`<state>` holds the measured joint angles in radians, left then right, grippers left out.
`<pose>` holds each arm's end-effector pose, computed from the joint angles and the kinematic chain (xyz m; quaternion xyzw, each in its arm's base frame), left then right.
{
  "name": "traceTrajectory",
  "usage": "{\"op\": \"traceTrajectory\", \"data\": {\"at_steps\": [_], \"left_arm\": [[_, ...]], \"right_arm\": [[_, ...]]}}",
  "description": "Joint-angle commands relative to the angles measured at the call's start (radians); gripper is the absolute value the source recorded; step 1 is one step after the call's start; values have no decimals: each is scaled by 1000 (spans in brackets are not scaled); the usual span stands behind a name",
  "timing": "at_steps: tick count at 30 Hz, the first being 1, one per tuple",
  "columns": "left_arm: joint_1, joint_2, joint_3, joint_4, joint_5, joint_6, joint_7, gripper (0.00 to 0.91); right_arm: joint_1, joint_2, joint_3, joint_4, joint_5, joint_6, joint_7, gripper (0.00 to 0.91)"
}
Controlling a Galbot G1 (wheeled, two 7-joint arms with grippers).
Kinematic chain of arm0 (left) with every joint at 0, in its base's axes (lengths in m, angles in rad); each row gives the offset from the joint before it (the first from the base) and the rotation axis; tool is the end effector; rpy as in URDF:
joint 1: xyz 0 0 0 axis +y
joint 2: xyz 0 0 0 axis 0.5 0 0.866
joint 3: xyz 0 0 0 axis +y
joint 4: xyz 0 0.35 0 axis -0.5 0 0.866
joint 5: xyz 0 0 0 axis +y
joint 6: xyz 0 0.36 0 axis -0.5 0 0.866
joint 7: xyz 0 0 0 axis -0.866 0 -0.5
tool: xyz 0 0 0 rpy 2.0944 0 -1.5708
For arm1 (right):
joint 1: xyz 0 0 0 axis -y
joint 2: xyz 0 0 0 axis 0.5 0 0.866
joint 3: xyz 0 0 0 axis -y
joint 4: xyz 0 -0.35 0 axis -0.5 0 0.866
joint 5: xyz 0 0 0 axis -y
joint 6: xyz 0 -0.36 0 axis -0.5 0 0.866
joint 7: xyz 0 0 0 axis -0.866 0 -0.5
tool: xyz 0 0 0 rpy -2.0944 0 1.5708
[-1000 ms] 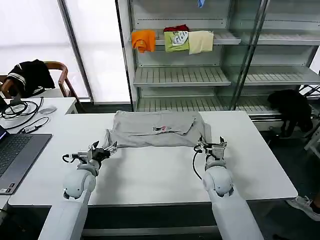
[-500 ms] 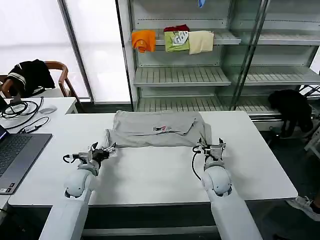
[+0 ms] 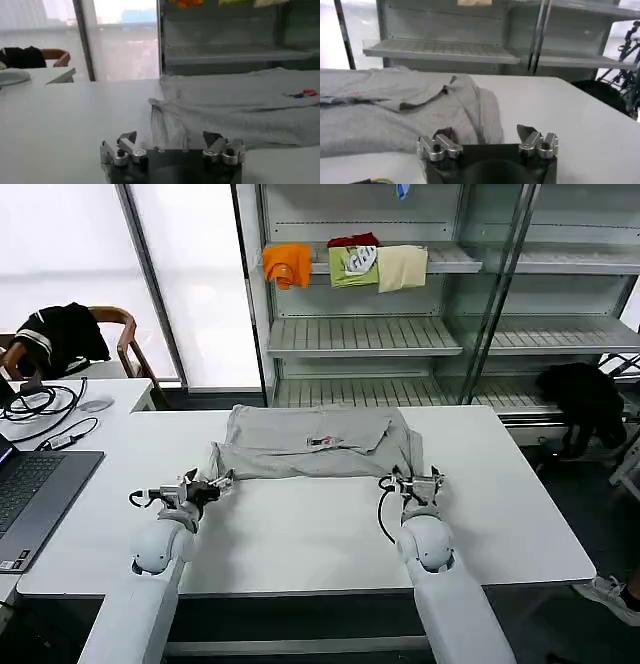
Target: Fold and organize the clothes.
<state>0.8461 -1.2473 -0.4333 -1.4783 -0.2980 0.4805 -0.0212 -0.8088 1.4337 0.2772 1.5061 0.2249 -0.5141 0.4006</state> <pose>0.4244 0.0912 -0.2948 -0.0118 -0.9802 -0.0257 0.1959 0.4287 0.0358 -0.2887 -0.0748 -0.9790 0.0430 0.1845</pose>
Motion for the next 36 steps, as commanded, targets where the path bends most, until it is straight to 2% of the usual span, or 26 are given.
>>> {"op": "traceTrajectory", "data": {"at_steps": [1, 2, 3, 4, 5, 6, 8, 11, 18, 23, 36], "left_arm": [[8, 6, 10, 11, 7, 3, 9, 524], [8, 6, 9, 12, 9, 3, 10, 433], [9, 6, 9, 14, 10, 2, 11, 393], [10, 7, 10, 14, 13, 2, 13, 292], [12, 7, 11, 14, 14, 2, 14, 242], [14, 7, 11, 13, 15, 2, 15, 141], [16, 6, 11, 13, 18, 1, 16, 60], [23, 6, 11, 14, 20, -2, 20, 20], [36, 9, 8, 1, 22, -13, 30, 20], [57, 10, 1, -31, 18, -27, 33, 20], [245, 54, -24, -314, -21, -25, 22, 10]], "right_arm": [[1, 2, 0, -25, 4, 0, 0, 232], [0, 4, 0, -30, 10, 1, -1, 71], [-2, 5, 1, -33, 13, 1, -1, 30], [-4, 7, 1, -37, 16, 4, -3, 0], [-6, 8, 2, -39, 17, 7, -5, 0], [-8, 9, 2, -40, 19, 10, -6, 0], [-15, 10, 3, -40, 24, 13, -8, 0], [-22, 12, 5, -39, 28, 17, -8, 0], [-42, 8, 9, -9, 32, 22, -10, 0], [-70, 0, 11, 64, 35, 19, -7, 0], [-245, -34, 24, 330, 56, -1, 26, 0]]}}
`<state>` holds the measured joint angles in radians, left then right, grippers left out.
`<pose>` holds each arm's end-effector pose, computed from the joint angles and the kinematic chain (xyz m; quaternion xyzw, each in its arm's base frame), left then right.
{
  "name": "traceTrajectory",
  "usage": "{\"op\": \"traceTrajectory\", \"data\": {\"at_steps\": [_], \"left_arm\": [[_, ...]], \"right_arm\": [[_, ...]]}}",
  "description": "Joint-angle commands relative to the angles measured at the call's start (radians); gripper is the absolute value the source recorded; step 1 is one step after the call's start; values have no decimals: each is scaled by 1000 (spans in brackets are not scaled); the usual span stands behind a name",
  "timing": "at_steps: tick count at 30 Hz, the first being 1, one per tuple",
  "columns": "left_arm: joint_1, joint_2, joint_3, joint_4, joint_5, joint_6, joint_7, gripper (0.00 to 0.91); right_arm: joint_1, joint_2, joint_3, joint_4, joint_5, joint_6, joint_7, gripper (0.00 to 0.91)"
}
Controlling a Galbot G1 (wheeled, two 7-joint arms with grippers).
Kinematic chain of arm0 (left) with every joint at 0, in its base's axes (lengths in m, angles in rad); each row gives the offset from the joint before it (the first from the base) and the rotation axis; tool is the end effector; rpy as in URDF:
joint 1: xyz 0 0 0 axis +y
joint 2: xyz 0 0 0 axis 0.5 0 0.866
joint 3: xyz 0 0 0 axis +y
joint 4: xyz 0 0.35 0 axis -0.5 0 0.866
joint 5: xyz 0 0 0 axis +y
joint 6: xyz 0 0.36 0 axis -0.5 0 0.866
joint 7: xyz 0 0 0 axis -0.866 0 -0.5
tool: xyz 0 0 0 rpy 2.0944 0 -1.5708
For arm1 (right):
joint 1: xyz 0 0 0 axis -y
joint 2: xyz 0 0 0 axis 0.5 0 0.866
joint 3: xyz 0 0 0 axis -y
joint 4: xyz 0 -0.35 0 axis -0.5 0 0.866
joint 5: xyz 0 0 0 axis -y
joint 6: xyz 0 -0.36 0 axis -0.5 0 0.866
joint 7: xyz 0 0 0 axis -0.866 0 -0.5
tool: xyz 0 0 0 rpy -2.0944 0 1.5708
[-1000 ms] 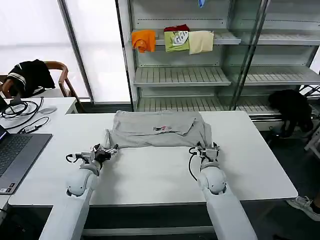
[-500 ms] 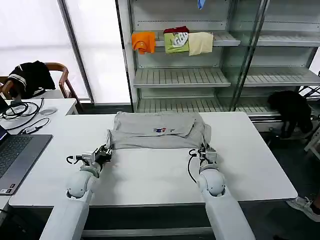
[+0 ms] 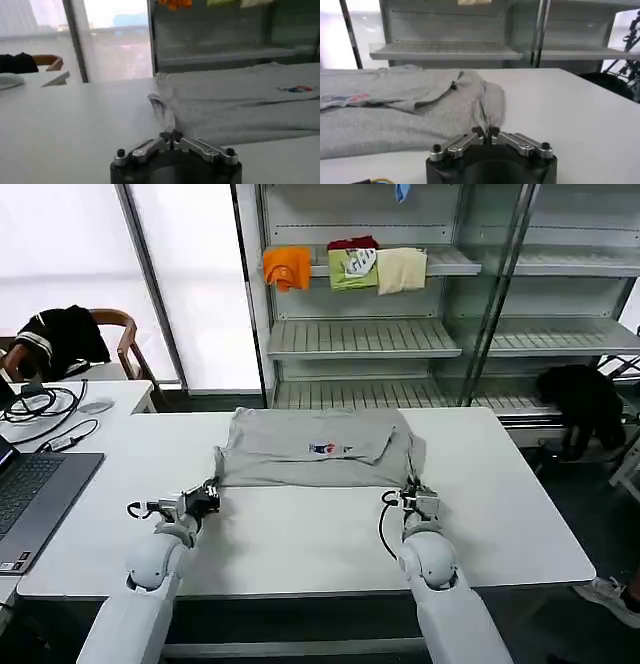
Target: Fold and organize the clothes.
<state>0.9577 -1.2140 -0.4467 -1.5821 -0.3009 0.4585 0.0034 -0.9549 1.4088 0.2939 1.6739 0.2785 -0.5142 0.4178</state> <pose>0.3873 0.0949 -0.3004 -0.0309 -0.9806 -0.0367 0.1903 0.3769 0.0300 -0.2885 -0.0686 -0.9804 0.0144 0.1839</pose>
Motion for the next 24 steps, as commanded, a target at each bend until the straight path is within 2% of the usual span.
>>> {"op": "traceTrajectory", "data": {"at_steps": [1, 12, 19, 24], "left_arm": [[145, 24, -14, -220, -18, -3, -4, 10], [279, 51, -51, -376, -46, 11, -19, 10], [389, 64, -76, -417, -42, 5, -18, 10], [455, 43, -80, -443, -37, -1, -16, 10]], "right_arm": [[-115, -9, 6, 182, 3, -2, 13, 0], [-248, -39, 19, 371, 0, -41, 51, 0], [-350, -49, 38, 441, 1, -42, 62, 0], [-421, -66, 30, 450, -3, -28, 64, 0]]}}
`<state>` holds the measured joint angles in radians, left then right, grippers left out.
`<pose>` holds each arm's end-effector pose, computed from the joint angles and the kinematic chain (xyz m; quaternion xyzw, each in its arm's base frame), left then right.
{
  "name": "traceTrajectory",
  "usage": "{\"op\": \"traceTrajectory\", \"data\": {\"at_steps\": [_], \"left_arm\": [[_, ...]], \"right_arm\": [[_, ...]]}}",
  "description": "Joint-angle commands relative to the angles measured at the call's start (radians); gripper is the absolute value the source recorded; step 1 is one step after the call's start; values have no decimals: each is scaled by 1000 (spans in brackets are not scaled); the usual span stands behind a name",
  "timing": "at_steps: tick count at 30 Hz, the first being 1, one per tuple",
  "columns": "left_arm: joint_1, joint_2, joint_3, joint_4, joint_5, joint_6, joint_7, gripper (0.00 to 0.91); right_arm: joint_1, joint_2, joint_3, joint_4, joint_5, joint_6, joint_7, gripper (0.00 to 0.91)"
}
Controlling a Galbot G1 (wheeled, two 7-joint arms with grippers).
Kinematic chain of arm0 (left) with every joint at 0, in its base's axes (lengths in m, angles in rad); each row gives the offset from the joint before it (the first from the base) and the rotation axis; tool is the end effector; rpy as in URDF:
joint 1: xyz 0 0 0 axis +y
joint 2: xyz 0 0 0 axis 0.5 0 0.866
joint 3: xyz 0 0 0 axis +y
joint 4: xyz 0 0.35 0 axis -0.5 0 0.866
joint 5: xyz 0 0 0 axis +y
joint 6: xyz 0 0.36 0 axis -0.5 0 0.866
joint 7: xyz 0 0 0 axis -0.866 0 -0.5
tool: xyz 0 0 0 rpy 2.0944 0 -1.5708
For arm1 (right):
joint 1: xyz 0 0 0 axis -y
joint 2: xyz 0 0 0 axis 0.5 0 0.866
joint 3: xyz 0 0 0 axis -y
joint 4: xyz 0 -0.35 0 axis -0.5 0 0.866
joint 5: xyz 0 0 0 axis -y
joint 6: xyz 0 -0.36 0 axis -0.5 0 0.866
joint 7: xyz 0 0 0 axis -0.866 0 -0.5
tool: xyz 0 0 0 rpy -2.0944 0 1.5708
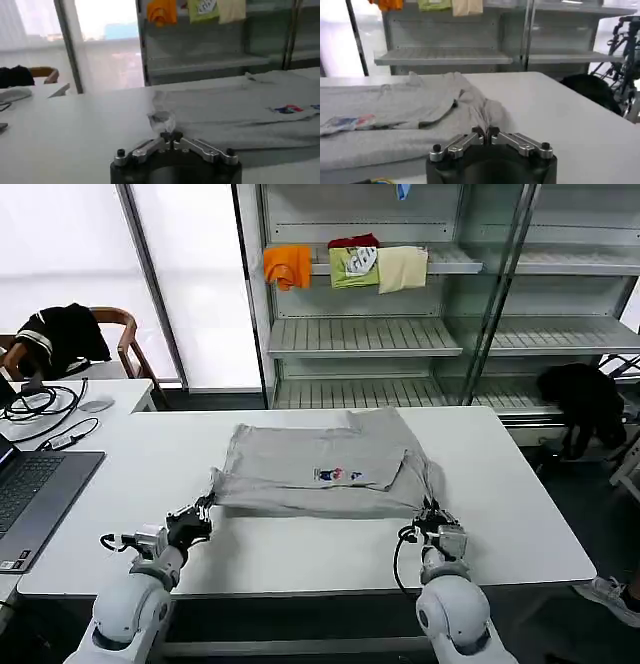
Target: Fold and organize the clothes.
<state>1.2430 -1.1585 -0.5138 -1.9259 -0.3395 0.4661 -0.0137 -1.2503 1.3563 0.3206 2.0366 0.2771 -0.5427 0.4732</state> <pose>0.2907 0.0871 -0.2690 -0.0572 -0.9835 -0.0451 0.1656 0.2687 0.0233 -0.2573 -0.0740 -0.9828 0.0126 0.1689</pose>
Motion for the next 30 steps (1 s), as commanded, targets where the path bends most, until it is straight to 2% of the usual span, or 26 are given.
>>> {"op": "traceTrajectory", "data": {"at_steps": [1, 14, 15, 16, 17, 18, 19, 30], "left_arm": [[178, -21, -13, -99, 4, -9, 1, 10], [270, -46, -59, -129, 18, -31, 8, 10], [273, -46, -61, -129, 19, -31, 8, 10], [279, -46, -63, -134, 20, -31, 10, 20], [281, -47, -63, -136, 20, -31, 11, 232], [288, -47, -64, -142, 20, -30, 12, 605], [294, -49, -65, -150, 22, -29, 10, 907], [323, -73, -65, -290, 11, 20, 2, 907]], "right_arm": [[-130, -14, 4, 85, -1, 1, 10, 0], [-216, -52, 42, 95, 8, 38, 10, 0], [-218, -53, 39, 95, 8, 40, 9, 695], [-219, -53, 39, 96, 8, 40, 8, 907], [-224, -54, 38, 97, 7, 39, 2, 907], [-226, -55, 38, 98, 6, 39, -1, 907], [-231, -58, 37, 100, 6, 40, -5, 907], [-269, -89, 100, 229, 53, 48, 2, 907]]}}
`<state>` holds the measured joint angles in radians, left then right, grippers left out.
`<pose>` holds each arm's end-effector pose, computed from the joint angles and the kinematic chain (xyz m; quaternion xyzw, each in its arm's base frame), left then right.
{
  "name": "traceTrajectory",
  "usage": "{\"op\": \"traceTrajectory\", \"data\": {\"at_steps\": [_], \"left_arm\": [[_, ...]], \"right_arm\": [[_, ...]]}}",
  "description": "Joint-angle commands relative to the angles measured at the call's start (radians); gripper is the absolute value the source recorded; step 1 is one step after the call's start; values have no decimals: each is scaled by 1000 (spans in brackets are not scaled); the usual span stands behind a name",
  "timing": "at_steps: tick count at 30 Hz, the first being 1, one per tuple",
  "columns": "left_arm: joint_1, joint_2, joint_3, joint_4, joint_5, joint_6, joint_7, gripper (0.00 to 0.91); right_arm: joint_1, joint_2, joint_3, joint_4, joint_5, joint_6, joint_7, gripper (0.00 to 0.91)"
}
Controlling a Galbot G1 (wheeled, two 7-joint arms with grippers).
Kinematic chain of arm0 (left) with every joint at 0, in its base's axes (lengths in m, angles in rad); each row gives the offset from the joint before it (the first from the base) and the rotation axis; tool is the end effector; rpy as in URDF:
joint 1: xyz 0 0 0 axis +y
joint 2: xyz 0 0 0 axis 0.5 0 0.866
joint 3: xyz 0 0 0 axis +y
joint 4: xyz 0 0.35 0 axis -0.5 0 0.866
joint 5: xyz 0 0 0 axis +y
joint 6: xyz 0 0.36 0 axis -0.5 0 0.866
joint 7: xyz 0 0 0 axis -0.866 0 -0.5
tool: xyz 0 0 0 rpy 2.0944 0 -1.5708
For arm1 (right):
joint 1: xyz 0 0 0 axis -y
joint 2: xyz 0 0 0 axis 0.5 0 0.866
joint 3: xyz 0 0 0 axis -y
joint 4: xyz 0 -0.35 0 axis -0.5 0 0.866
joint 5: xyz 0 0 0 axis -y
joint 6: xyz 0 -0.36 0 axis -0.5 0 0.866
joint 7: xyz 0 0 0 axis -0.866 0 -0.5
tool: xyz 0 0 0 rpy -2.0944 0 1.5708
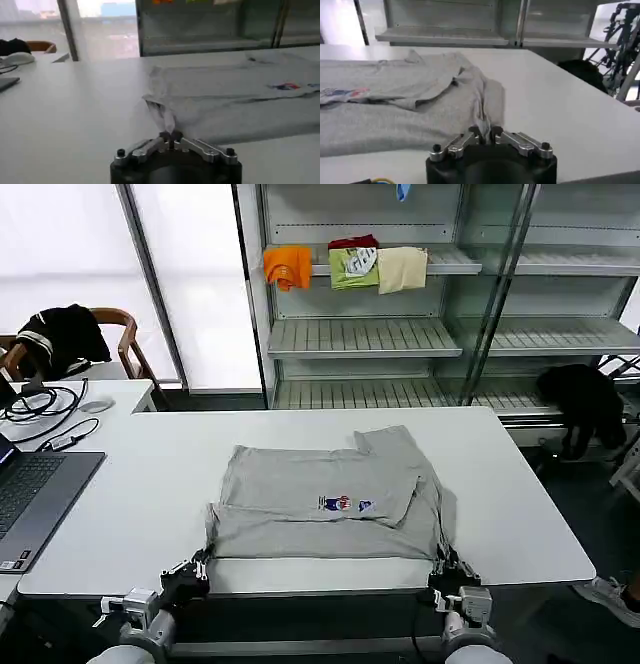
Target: Fold and organize the clothes.
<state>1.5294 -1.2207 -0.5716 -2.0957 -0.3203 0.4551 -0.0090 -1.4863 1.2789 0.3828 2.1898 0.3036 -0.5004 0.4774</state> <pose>0.2042 0.0722 -0.2809 -0.0593 -0.9756 -0.0207 0.2106 0.2003 -0.0012 -0.2565 -0.0797 -0.9786 0.0229 0.1885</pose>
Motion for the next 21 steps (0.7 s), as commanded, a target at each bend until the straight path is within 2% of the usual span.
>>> {"op": "traceTrajectory", "data": {"at_steps": [1, 9, 13, 21], "left_arm": [[35, -11, -9, -140, -11, 37, -5, 907], [-17, 16, -68, -165, -57, 54, -14, 907], [-142, 78, -90, -133, -87, 72, -18, 907], [-413, 178, -13, 62, -158, 88, 5, 907]], "right_arm": [[-29, -13, 46, 82, 34, 5, 0, 907], [55, -14, 82, 68, 67, 12, 9, 907], [187, -14, 93, 8, 100, 43, -17, 907], [471, -1, 64, -195, 127, 15, -29, 907]]}}
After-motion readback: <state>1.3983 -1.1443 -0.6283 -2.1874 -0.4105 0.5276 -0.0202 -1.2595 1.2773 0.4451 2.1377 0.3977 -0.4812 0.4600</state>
